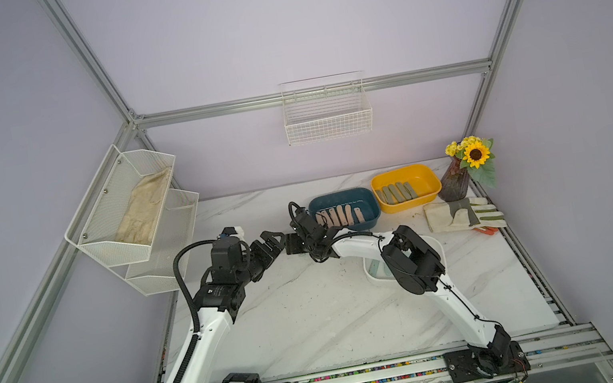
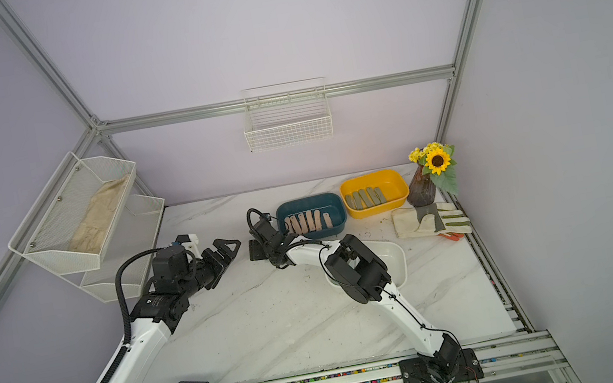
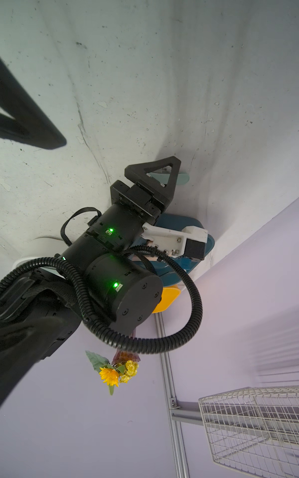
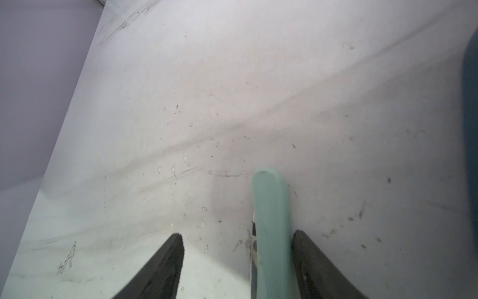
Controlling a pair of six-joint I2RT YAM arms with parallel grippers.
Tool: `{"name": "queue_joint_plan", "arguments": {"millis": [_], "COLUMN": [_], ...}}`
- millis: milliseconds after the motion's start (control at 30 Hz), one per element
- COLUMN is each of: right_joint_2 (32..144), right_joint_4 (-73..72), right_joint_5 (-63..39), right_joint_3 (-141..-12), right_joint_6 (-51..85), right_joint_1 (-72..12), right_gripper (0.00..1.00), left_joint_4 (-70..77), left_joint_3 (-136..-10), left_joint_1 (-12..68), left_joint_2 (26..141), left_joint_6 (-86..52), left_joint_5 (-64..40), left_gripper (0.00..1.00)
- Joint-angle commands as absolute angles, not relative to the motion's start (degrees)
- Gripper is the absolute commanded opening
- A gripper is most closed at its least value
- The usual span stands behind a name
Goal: Place the fruit knives into the storage box by color
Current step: Pick up the fruit knife from the center of the board.
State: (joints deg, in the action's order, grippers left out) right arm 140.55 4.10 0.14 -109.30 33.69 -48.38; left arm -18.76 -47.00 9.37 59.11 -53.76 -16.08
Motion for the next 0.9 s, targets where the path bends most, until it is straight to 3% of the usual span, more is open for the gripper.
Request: {"name": "queue_joint_plan", "arguments": {"millis": [0,500,867], "right_joint_2": [143.76,149.85,152.91], "right_joint_4": [11.41,17.22,21.27], "right_joint_5": [1.08,12.77,17.25], "right_joint_3": [-109.45,-114.51,-118.30], "right_joint_6": [30.33,25.05,22.00], "right_joint_1": [-49.21,-51.77,-52.99], "right_gripper": [0.69,0.60,0.40], "left_joint_4": [-17.50,-17.58,-17.40], "left_joint_3": [-44.65,-44.08,-44.19], "left_joint_1": [8.70,8.69,8.53], "left_joint_2": [57.90,55.92,56.12], "left_joint_6": [-52.65,-54.58,-54.67], "left_joint_5": [-16.25,-11.96,-11.77], "left_gripper": [1.00,1.00,1.00]}}
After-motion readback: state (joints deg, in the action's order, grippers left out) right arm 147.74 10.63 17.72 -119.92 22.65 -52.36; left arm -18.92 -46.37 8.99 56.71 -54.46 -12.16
